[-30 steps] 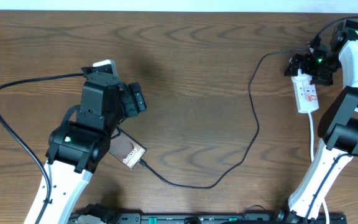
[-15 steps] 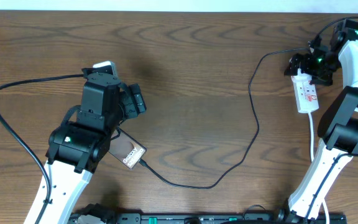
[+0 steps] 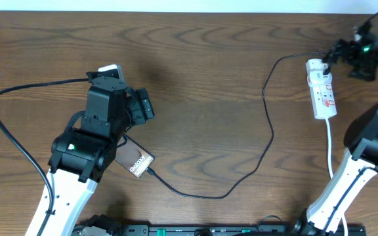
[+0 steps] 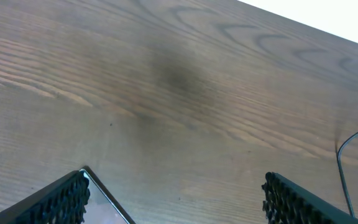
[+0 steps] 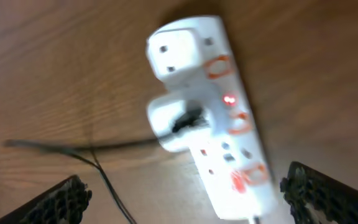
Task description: Plug charger to phone and switch on socket
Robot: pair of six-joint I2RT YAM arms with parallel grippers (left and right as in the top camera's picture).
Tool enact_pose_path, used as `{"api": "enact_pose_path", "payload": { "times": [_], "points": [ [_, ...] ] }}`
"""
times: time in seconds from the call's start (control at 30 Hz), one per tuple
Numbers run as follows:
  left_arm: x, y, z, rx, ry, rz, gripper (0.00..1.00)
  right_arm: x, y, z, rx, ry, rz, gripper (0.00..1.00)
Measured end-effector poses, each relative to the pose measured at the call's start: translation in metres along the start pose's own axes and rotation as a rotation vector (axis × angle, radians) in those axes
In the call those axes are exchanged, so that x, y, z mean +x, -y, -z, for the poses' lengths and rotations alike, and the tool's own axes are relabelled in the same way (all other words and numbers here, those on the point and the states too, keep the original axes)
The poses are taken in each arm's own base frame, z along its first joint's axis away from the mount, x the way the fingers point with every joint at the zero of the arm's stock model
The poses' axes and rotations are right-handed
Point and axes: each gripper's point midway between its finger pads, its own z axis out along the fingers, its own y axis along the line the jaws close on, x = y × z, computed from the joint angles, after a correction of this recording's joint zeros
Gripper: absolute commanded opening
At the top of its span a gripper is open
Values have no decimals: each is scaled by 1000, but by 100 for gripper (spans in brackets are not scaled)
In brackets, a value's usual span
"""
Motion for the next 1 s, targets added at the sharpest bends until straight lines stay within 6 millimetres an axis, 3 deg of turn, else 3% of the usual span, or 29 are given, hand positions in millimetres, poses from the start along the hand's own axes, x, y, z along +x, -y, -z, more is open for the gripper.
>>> {"api": "enact_pose_path", "payload": {
  "times": [0.13,0.27,0.47,0.53,0.73,1.0],
  "points": [
    [0,0,0,0,0,0,88,0,4,54,98,86,-41,99],
    [2,-1,0,-5,-9,-1,88,9,-5,117,161,203,-81,99],
    [8,-4,0,-18,-33,-5,88,43,-32,221,173,422,-135,99],
    [8,-4,0,-18,-33,-5,88,53,-40,246,167,486,-138,99],
    [8,-4,0,-18,-33,-5,88,75,-53,288,153,594,-136,99],
    [8,-4,0,-18,-33,-5,88,83,-57,300,149,625,-136,99]
  ]
}}
